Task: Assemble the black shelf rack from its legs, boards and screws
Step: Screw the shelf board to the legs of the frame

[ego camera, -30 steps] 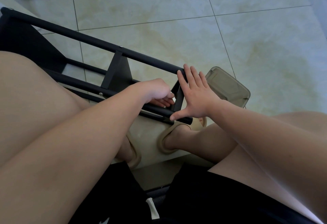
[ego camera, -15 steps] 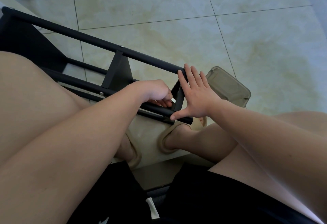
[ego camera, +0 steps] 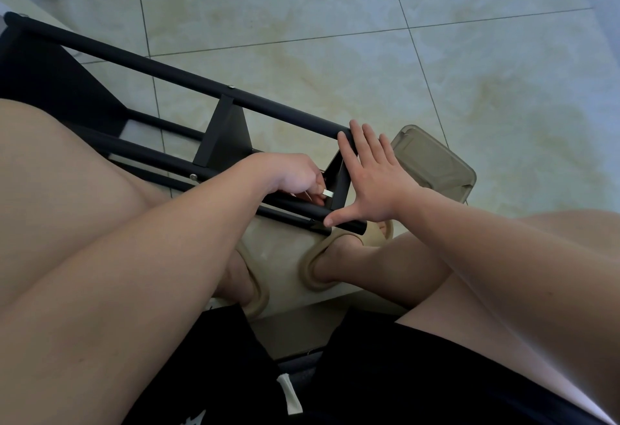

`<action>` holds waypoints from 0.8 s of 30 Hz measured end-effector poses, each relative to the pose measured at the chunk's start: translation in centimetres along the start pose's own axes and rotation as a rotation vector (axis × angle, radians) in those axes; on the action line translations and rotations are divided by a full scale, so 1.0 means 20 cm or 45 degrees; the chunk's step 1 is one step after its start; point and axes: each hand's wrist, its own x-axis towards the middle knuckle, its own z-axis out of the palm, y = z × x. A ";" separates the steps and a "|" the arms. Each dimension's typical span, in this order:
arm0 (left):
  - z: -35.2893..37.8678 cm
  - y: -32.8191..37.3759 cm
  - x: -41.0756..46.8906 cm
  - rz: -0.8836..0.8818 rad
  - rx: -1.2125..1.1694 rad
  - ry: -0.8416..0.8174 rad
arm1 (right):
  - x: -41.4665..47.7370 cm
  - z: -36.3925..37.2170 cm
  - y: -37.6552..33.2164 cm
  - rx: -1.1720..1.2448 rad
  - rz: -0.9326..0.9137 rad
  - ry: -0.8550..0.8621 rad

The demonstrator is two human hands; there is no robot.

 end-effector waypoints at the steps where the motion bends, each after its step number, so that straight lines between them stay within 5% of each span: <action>1: 0.00 0.00 0.00 0.003 0.023 0.002 | 0.00 0.00 0.00 -0.001 0.000 0.000; 16: -0.01 0.01 -0.01 0.016 0.319 -0.039 | 0.00 -0.01 0.00 -0.010 0.006 -0.011; 24: -0.04 -0.01 0.00 0.062 0.317 0.137 | 0.00 -0.01 0.00 -0.013 0.008 -0.014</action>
